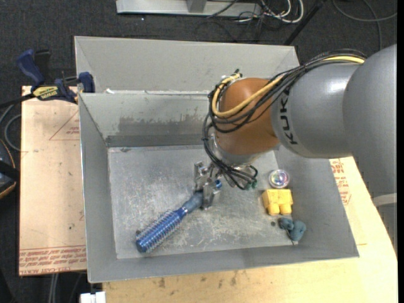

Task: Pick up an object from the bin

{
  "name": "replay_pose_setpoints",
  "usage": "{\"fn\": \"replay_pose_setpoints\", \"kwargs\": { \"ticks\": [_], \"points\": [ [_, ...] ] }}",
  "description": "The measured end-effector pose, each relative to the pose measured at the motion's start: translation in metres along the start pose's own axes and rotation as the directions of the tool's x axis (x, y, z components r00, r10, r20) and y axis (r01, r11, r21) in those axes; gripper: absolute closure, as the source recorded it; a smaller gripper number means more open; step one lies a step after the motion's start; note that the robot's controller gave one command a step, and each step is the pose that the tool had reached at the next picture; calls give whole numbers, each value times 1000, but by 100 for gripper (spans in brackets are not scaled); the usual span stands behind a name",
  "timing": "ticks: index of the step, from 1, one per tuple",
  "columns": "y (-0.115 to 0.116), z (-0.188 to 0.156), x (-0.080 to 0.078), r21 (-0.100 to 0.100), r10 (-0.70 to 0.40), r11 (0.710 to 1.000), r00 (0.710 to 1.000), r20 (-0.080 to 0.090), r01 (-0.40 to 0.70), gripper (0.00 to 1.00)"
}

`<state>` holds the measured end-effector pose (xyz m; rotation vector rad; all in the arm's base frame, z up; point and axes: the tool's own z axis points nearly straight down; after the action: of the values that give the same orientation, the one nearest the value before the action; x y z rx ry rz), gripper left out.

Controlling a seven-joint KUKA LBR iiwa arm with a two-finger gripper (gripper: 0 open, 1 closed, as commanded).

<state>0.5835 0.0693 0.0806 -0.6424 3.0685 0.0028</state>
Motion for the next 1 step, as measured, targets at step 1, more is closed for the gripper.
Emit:
{"fn": "replay_pose_setpoints", "kwargs": {
  "ticks": [1],
  "points": [
    [-4, -113, -18, 3, -95, 995, 995, 4, 95, 100]
  ]
}}
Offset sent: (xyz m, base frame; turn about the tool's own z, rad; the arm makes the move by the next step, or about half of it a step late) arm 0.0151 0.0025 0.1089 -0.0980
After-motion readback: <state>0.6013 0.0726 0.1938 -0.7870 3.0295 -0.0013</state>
